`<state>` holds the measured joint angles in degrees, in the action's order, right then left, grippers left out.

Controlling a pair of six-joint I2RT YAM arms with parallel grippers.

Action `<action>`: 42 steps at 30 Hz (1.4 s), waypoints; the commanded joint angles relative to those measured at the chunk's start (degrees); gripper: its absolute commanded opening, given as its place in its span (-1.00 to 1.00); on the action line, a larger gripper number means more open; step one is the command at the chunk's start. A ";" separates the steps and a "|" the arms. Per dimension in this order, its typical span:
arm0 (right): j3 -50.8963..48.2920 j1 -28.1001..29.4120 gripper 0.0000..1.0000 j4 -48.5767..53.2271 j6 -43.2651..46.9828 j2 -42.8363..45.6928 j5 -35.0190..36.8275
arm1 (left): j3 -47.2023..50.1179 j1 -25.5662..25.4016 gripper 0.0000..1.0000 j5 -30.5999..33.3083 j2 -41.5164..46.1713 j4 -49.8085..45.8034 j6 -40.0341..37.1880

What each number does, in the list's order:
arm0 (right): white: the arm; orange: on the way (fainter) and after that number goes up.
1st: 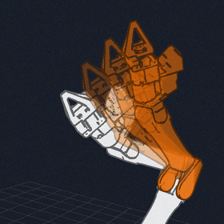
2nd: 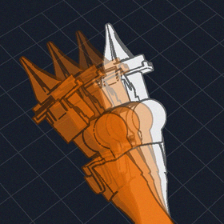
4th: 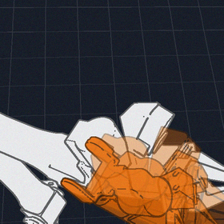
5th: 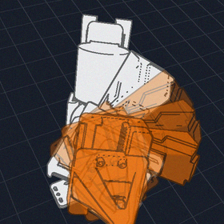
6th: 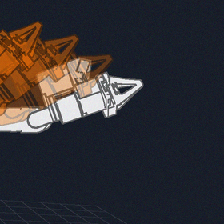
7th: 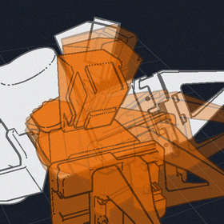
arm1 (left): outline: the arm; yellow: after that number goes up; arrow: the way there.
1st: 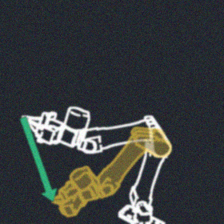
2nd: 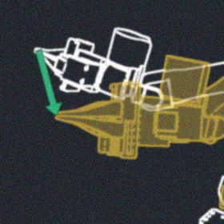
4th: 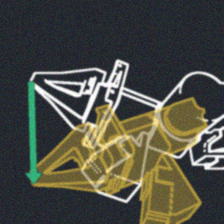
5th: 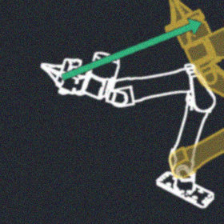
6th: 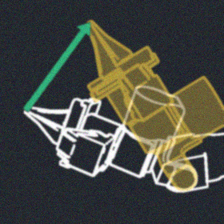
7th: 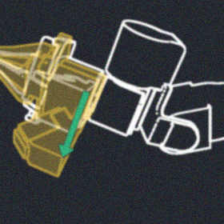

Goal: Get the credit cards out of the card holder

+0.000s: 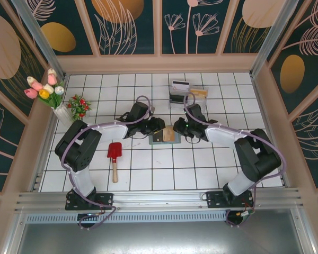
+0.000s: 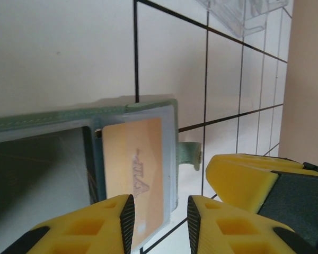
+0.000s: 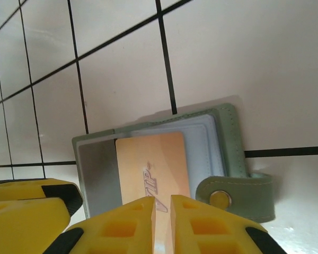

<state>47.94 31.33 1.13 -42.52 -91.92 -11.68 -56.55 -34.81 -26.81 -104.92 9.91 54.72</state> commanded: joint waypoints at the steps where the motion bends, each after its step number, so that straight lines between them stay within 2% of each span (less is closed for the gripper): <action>1: 2.49 0.81 -0.65 1.62 1.10 -1.90 -1.14 | 0.48 0.15 -0.30 0.12 -0.18 -2.44 -0.39; 15: 4.70 1.76 -0.65 6.08 2.84 -6.80 0.51 | -0.84 0.07 -0.33 -4.93 -4.02 -2.09 -1.72; 25: 4.36 1.80 -0.65 6.64 2.53 -7.98 1.31 | -1.45 0.12 -0.34 -5.71 -5.89 -2.27 -1.92; 33: 4.20 1.86 -0.65 6.35 2.53 -8.52 0.87 | -2.29 0.12 -0.55 -7.53 -6.83 -1.13 -2.03; 42: 4.23 1.85 -0.65 6.36 2.53 -8.50 0.85 | -3.12 0.17 -0.77 -5.82 -6.23 -3.12 -3.55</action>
<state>51.29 32.73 5.98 -40.80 -99.29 -11.66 -58.02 -34.83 -32.99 -110.76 8.29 52.90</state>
